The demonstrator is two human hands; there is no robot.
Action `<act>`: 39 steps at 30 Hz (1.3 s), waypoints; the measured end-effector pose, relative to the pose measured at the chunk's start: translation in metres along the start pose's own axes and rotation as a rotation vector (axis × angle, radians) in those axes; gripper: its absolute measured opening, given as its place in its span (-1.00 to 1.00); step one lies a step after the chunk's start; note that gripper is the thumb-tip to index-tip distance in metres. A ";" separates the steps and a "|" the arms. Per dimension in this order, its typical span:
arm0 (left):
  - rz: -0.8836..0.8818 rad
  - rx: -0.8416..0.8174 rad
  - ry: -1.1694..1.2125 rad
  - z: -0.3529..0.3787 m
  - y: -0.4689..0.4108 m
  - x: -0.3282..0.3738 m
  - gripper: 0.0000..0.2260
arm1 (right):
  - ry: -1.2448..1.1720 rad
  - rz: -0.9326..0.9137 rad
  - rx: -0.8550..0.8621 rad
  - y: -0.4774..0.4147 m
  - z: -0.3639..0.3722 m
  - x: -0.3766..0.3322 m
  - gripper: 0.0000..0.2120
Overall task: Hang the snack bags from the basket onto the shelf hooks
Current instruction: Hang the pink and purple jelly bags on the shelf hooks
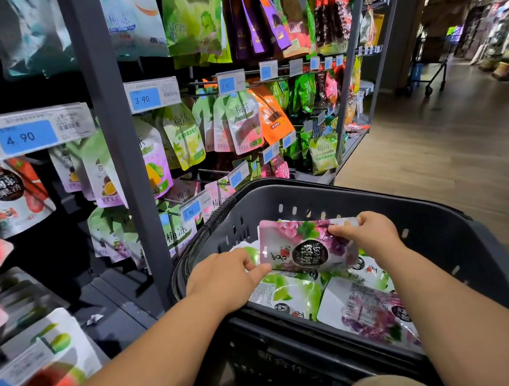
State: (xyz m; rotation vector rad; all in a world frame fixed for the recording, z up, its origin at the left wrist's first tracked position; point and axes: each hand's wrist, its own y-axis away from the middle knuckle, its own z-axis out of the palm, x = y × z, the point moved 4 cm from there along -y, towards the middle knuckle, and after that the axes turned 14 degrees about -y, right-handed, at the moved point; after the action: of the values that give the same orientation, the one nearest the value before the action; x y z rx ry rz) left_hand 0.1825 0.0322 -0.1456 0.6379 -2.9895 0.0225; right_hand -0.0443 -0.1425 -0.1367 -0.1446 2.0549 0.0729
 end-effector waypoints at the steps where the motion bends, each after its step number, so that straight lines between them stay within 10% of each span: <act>1: -0.002 -0.002 0.002 -0.001 0.000 0.000 -0.62 | -0.024 0.015 -0.009 0.000 0.000 0.001 -0.47; 13: 0.002 -0.011 0.000 0.002 -0.002 0.000 -0.59 | -0.067 -0.033 -0.233 0.004 0.006 0.001 -0.73; 27: 0.009 -0.025 -0.009 0.000 0.000 0.003 -0.61 | 0.505 -0.324 -0.302 0.013 0.011 -0.023 -0.89; 39: 0.018 -0.131 0.048 -0.003 0.006 0.012 -0.55 | -0.418 -0.313 -0.098 0.017 0.007 -0.034 -0.86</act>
State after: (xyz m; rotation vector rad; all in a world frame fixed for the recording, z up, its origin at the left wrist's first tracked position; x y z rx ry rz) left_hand 0.1699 0.0328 -0.1417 0.5871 -2.9201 -0.1536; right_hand -0.0248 -0.1226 -0.1096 -0.4700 1.5925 0.0078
